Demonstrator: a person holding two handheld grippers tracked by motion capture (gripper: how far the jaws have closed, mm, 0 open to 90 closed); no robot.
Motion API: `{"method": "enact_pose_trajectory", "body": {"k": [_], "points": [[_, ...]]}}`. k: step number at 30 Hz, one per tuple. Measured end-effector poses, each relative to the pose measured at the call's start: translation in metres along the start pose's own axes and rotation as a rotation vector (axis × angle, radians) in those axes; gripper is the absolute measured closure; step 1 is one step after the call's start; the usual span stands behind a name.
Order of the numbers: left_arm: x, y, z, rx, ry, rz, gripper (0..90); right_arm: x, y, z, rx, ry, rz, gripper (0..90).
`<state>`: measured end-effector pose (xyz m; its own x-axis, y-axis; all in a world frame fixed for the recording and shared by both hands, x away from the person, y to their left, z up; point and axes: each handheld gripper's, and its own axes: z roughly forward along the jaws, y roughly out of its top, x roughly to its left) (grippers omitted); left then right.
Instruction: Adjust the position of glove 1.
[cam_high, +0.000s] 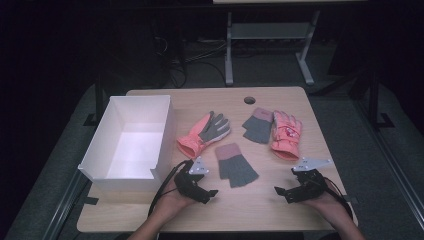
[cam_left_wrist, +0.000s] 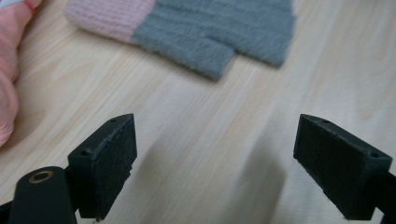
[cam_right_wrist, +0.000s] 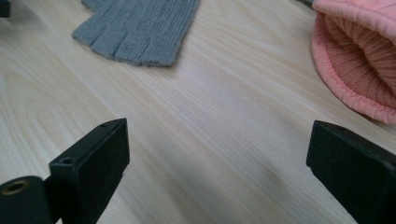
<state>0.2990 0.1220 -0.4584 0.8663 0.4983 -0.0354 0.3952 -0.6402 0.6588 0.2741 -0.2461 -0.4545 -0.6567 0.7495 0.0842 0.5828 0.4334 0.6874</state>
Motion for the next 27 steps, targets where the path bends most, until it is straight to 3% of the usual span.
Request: {"method": "enact_pose_trajectory", "body": {"k": [4, 7, 11, 12, 13, 15, 16, 18, 19, 21, 25, 27], "points": [[0.0, 0.004, 0.001, 0.02, -0.013, -0.014, 13.0, 0.0, 0.001, 0.001, -0.004, 0.007, 0.009, 6.4], [0.003, 0.008, 0.003, 0.011, -0.019, -0.039, 13.1, 0.0, 0.005, 0.0, -0.025, 0.029, 0.031, 14.1], [0.004, 0.008, -0.001, -0.002, -0.028, -0.047, 13.1, 0.004, 0.011, 0.003, -0.025, 0.036, 0.009, 22.0], [0.004, 0.01, -0.003, -0.004, -0.042, -0.04, 13.1, 0.008, 0.016, 0.005, -0.026, 0.041, -0.008, 27.5], [0.002, 0.011, -0.003, -0.018, -0.046, -0.04, 13.1, 0.008, 0.016, 0.005, -0.026, 0.041, -0.008, 27.5], [0.0, 0.016, -0.006, -0.015, -0.058, -0.006, 13.1, 0.015, 0.024, 0.009, -0.039, 0.058, -0.028, 35.9], [0.0, 0.016, -0.006, -0.015, -0.058, -0.006, 13.1, 0.015, 0.024, 0.009, -0.039, 0.058, -0.028, 35.9], [-0.001, 0.02, -0.008, -0.026, -0.068, 0.001, 13.1, 0.017, 0.031, 0.012, -0.044, 0.077, -0.041, 48.9], [-0.001, 0.02, -0.008, -0.026, -0.068, 0.001, 13.1, 0.017, 0.031, 0.012, -0.044, 0.077, -0.041, 48.9], [-0.001, 0.024, -0.012, -0.04, -0.056, 0.023, 13.1, 0.02, 0.04, 0.017, -0.053, 0.1, -0.044, 59.3], [-0.001, 0.026, -0.015, -0.077, -0.06, 0.021, 13.1, 0.023, 0.048, 0.022, -0.053, 0.119, -0.051, 67.2], [-0.001, 0.027, -0.015, -0.076, -0.041, 0.032, 13.1, 0.026, 0.055, 0.027, -0.052, 0.141, -0.051, 73.8]]}}
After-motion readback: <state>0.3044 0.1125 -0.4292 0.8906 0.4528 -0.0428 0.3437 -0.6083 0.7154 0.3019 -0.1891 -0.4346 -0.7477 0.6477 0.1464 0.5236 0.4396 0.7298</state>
